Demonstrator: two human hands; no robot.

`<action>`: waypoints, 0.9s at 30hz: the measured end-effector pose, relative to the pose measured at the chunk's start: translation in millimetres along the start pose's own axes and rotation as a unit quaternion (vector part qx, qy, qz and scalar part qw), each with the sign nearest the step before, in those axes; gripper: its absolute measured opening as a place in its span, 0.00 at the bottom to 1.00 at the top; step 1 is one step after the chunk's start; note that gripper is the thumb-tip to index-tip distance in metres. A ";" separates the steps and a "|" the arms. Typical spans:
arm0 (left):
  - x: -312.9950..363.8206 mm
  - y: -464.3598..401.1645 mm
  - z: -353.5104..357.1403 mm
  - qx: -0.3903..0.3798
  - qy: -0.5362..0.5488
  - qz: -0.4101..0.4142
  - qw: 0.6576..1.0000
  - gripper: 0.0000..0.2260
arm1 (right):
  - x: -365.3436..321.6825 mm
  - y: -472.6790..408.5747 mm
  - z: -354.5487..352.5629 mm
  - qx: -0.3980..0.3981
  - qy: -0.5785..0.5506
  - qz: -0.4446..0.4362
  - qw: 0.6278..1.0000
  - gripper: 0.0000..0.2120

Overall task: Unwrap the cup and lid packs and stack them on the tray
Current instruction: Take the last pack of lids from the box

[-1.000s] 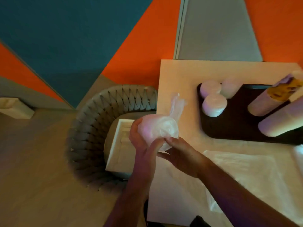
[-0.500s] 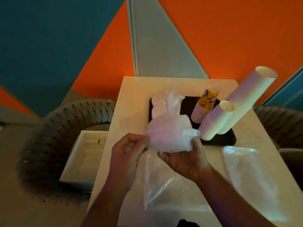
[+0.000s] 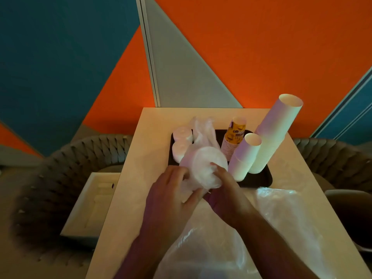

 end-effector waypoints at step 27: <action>-39.4 8.9 16.8 -0.016 0.324 -0.209 0.922 0.11 | -9.9 12.3 22.8 -0.031 -0.146 0.026 0.988 0.24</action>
Point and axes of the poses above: each hand's wrist, its own y-axis away from the middle knuckle, its own z-axis out of the palm, x = y × z, the point moved 6 cm from there along -y, towards the middle knuckle, and after that the axes turned 15 degrees about z, right-handed, at the moved point
